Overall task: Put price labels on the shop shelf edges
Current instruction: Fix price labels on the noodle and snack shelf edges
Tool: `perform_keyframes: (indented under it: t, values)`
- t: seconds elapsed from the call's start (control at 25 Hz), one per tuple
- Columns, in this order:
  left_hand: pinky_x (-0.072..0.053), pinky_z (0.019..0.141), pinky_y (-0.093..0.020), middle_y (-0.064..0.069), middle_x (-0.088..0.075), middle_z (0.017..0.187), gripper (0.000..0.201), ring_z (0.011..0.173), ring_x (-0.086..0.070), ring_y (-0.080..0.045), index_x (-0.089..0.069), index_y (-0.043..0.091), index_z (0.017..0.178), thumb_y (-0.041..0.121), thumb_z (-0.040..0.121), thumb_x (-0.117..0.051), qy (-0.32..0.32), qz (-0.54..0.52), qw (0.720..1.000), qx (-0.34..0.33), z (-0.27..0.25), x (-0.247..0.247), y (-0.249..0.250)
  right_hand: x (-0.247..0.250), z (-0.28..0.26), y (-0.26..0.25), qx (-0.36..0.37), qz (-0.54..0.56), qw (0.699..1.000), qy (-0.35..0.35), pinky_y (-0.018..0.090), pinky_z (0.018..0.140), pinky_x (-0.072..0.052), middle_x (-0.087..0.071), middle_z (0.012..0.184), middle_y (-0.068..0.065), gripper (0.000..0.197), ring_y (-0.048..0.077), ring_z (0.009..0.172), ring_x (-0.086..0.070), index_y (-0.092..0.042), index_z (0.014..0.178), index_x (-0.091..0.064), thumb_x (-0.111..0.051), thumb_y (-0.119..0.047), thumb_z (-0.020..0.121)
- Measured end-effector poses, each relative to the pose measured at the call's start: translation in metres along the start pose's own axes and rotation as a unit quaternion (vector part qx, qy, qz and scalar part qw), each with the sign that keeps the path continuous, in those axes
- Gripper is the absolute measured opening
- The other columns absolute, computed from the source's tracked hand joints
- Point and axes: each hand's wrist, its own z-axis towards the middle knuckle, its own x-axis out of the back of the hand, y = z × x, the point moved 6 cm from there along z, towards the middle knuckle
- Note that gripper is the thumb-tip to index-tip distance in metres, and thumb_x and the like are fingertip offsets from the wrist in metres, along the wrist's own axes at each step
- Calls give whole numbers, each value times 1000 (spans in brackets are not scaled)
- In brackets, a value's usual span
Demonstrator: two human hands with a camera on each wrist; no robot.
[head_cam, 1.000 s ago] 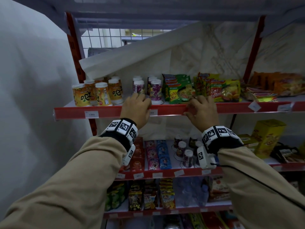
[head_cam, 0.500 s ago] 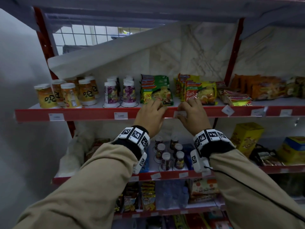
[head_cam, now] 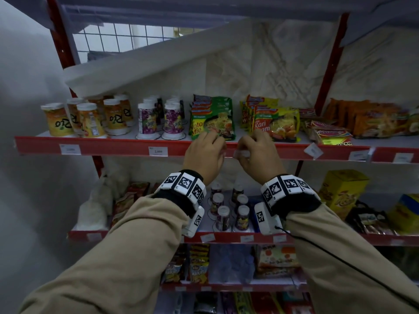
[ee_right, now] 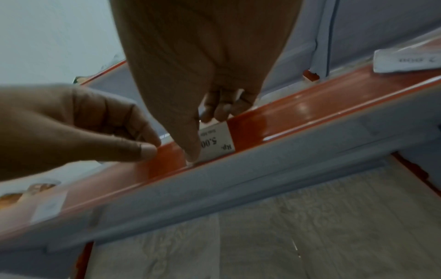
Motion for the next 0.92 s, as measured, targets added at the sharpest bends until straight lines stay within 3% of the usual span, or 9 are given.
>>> perform_keyframes:
  t: [0.16,0.24,0.36,0.48,0.56,0.64,0.76,0.84,0.92]
  values:
    - [-40,74,-37,-11,-56,98,11,93,-48,-29,-60,6,93,15,90,-54,26,-32,999,13,-1,-1,-1,8,8,10,-27,133,991,-15,36,72,-44,-59,82,0,11,22,84,-52,-16,82,-59,-68,-11,80]
    - [-40,74,-39,-11,-55,98,16,92,-47,-29,-61,6,95,18,94,-51,26,-41,999,24,-1,-3,-3,13,9,15,-57,220,974,17,31,67,-49,-60,75,-7,12,16,74,-59,-17,84,-60,-65,-7,83]
    - [-40,78,-38,-11,-57,101,27,96,-48,-28,-61,6,105,26,99,-44,31,-71,996,43,-1,-6,-7,18,7,16,-78,315,943,73,20,66,-51,-64,79,-5,9,10,74,-63,-12,92,-62,-64,-5,86]
    - [-39,80,-36,-11,-59,104,33,98,-49,-26,-57,6,116,32,99,-44,48,-120,990,57,1,-5,-10,11,7,9,-95,393,913,59,23,71,-53,-67,85,2,10,15,80,-65,-11,92,-62,-65,-4,86]
    - [-38,76,-36,-12,-58,100,29,94,-49,-28,-56,5,110,30,98,-46,52,-124,989,57,3,-4,-11,6,8,3,-99,418,902,42,23,71,-54,-67,86,2,13,14,80,-66,-13,93,-60,-66,-5,85]
    - [-35,71,-34,-11,-56,95,21,88,-48,-29,-56,4,98,24,98,-48,53,-112,991,47,3,-4,-12,6,7,1,-83,395,914,41,20,68,-53,-67,84,-3,12,10,77,-65,-17,93,-60,-65,-9,86]
    - [-39,72,-37,-11,-55,96,20,89,-47,-28,-57,5,96,23,96,-50,39,-90,995,30,4,-2,-11,9,7,3,-52,305,950,53,21,65,-48,-64,78,-9,5,5,72,-61,-20,92,-63,-62,-16,89]
    - [-42,75,-38,-8,-55,99,19,92,-47,-26,-56,7,98,26,94,-52,17,-69,997,21,4,-1,-12,11,10,7,-59,287,954,63,25,67,-49,-63,78,-10,6,5,76,-60,-21,89,-63,-62,-16,88]
    - [-43,79,-37,-6,-55,102,20,96,-47,-24,-56,10,101,28,92,-55,-3,-46,999,23,3,2,-19,11,15,10,-70,284,953,79,34,73,-51,-64,82,-8,6,13,84,-61,-20,88,-64,-60,-15,88]
